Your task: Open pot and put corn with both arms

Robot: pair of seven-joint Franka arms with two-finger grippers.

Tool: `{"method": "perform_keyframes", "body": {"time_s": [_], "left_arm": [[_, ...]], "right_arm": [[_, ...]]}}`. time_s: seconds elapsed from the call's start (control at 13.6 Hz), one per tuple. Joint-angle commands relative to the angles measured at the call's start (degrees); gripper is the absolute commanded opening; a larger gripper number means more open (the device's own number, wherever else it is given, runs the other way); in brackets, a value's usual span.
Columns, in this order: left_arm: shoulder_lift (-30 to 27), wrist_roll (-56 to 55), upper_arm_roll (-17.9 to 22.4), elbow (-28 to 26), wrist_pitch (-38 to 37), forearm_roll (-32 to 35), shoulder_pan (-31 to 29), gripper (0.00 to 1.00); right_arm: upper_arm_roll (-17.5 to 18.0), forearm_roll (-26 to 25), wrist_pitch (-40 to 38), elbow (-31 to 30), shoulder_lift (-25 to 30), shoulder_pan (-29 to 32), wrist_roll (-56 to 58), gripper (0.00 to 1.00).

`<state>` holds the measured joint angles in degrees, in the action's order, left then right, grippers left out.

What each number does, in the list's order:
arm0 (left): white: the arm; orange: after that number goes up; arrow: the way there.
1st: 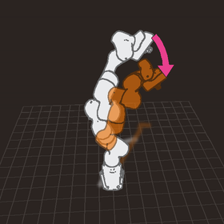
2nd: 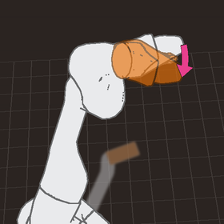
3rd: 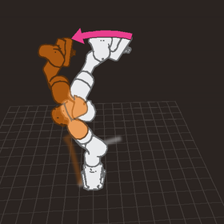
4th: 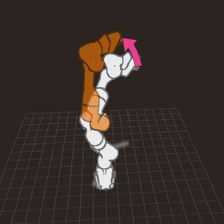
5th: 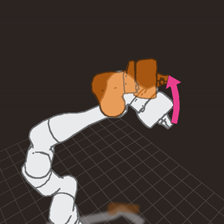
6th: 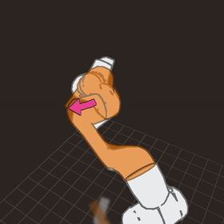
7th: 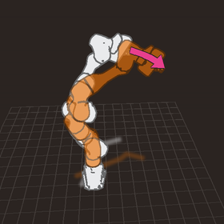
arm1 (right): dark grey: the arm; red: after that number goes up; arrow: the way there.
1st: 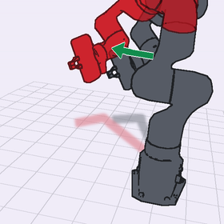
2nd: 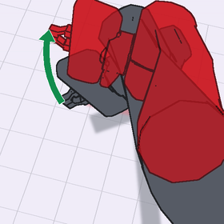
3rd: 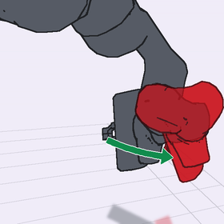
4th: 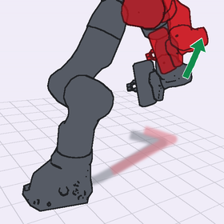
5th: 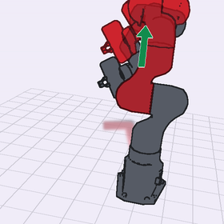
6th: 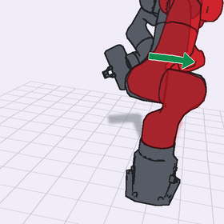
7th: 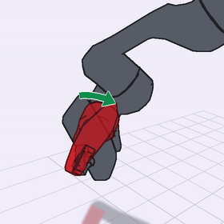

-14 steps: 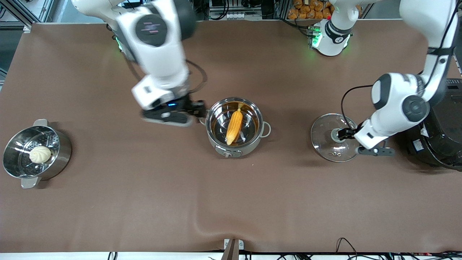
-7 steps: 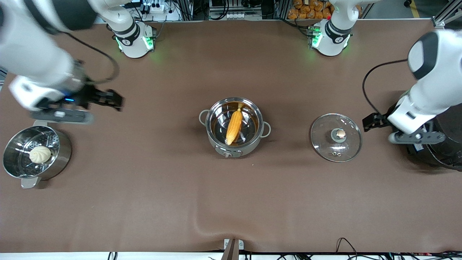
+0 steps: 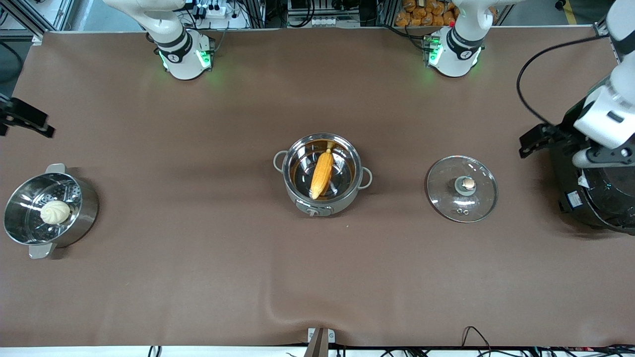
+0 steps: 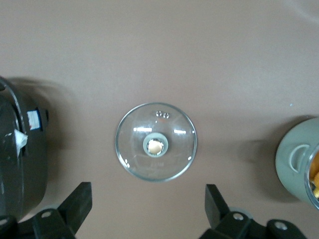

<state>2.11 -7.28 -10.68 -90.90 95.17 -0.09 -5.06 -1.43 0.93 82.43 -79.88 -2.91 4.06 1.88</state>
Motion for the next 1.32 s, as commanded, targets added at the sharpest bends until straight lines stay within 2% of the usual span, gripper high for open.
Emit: {"method": "perform_keyframes", "body": {"time_s": [0.0, 0.44, 0.66, 0.81, 1.25], "left_arm": [[0.8, -0.1, -0.3, 3.8, -3.7, -0.3, -0.5, 1.0], [0.0, -1.3, -1.3, 3.9, -6.0, -0.3, -0.1, 1.0], [-1.4, -1.2, -0.8, 3.6, -6.8, -0.8, -0.3, 1.0], [-1.8, -2.1, 0.8, 3.6, -8.3, -0.9, 1.1, 1.0], [-1.1, -1.9, 0.6, 5.1, -9.0, -0.1, 0.6, 1.0]], "right_arm": [[1.1, 0.7, 2.6, -8.6, 6.5, 2.2, 1.6, 1.0], [1.2, 0.7, 8.4, -18.6, 9.5, 2.5, 2.1, 1.0], [1.3, -0.2, 9.1, -18.6, 9.3, 1.0, 2.2, 1.0], [1.1, -0.1, 10.3, -18.6, 9.5, 1.3, 1.7, 1.0], [1.0, -0.1, 9.5, -18.6, 9.1, 1.0, 1.4, 1.0]]}}
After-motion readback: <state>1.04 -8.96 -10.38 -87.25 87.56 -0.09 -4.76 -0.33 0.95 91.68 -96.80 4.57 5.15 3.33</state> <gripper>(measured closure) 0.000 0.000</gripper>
